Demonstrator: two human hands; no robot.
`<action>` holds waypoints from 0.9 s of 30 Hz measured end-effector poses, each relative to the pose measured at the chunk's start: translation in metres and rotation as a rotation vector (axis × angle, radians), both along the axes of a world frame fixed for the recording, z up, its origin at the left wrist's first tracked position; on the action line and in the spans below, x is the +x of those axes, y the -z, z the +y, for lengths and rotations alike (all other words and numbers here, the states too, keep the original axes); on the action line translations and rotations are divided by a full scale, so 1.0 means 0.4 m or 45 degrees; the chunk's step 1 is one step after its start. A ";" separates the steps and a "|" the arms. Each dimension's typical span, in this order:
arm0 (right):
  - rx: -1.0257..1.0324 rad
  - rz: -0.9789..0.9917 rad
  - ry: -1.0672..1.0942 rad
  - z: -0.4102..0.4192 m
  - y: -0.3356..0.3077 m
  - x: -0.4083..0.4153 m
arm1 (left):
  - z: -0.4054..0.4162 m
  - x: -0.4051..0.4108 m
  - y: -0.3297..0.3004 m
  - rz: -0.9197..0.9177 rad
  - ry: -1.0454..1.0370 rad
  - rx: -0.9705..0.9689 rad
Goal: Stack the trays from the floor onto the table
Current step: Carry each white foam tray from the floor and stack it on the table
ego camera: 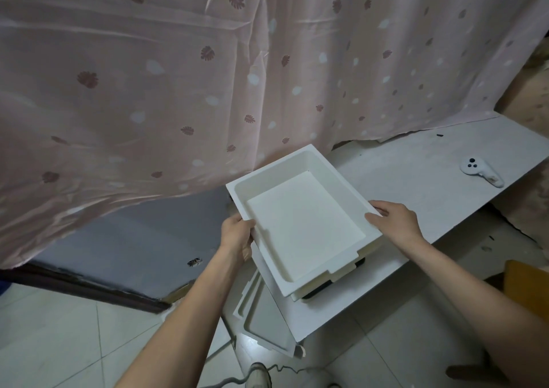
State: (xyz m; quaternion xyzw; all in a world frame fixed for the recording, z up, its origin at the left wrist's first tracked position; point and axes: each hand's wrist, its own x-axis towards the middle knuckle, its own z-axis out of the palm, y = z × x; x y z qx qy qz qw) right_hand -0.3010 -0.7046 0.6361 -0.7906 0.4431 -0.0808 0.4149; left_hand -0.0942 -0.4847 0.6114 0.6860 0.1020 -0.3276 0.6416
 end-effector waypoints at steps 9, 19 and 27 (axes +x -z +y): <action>-0.196 0.080 -0.085 -0.018 0.068 0.019 | -0.005 -0.001 0.038 -0.091 0.134 0.101; -0.234 0.137 -0.096 -0.034 0.108 0.012 | -0.037 0.012 0.053 -0.122 0.193 0.185; -0.240 0.110 -0.100 -0.045 0.127 0.015 | -0.038 0.005 0.087 -0.191 0.247 0.414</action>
